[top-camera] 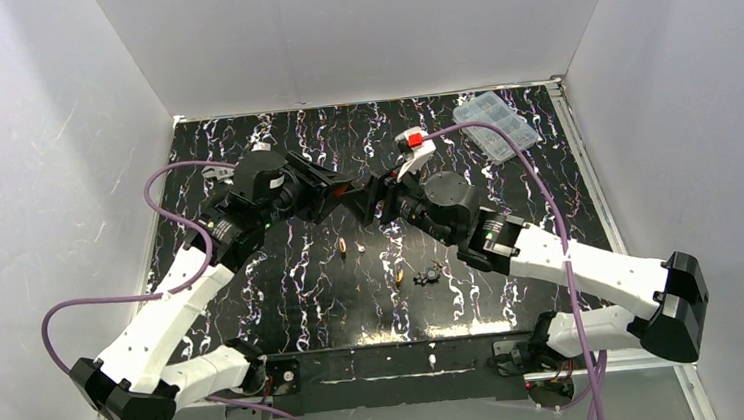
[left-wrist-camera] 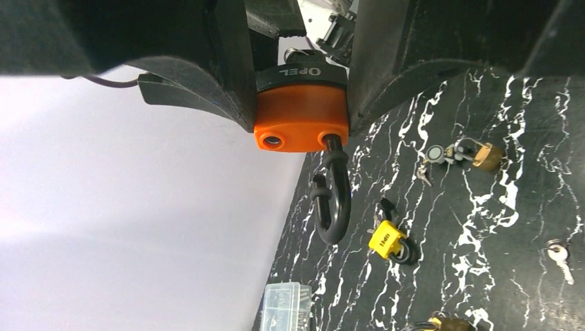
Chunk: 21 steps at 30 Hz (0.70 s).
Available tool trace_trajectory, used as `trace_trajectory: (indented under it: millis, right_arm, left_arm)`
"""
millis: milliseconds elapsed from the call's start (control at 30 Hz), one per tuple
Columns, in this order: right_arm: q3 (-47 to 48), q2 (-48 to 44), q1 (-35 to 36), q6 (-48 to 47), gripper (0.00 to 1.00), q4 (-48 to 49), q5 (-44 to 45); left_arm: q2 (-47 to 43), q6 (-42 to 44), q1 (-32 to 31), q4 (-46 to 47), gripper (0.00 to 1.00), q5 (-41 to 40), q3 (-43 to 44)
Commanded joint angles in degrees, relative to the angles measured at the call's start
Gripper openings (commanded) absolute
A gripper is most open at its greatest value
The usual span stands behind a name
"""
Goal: Lock with the key
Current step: Pick up the lock from the center of the board, then lock the lock.
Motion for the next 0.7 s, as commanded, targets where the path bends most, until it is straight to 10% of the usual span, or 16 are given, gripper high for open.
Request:
trace_trajectory:
  millis: [0, 467, 567, 667]
  right_arm:
    - [-0.32, -2.48, 0.50, -1.48, 0.69, 3.70, 4.78]
    - [0.52, -1.32, 1.19, -0.74, 0.30, 4.66, 6.94]
    - [0.98, -2.08, 1.17, -0.36, 0.01, 3.54, 7.59]
    - [0.42, -3.92, 1.13, 1.08, 0.01, 2.40, 7.31]
  left_arm:
    - [0.32, -3.31, -1.29, 5.00, 0.00, -2.31, 3.53]
    - [-0.94, -3.34, -2.89, 7.61, 0.00, 2.33, 2.05]
    - [-1.56, -0.58, -2.85, 9.04, 0.23, 5.36, 1.29]
    - [-2.21, 2.80, -2.88, 9.67, 0.48, 8.65, 0.86]
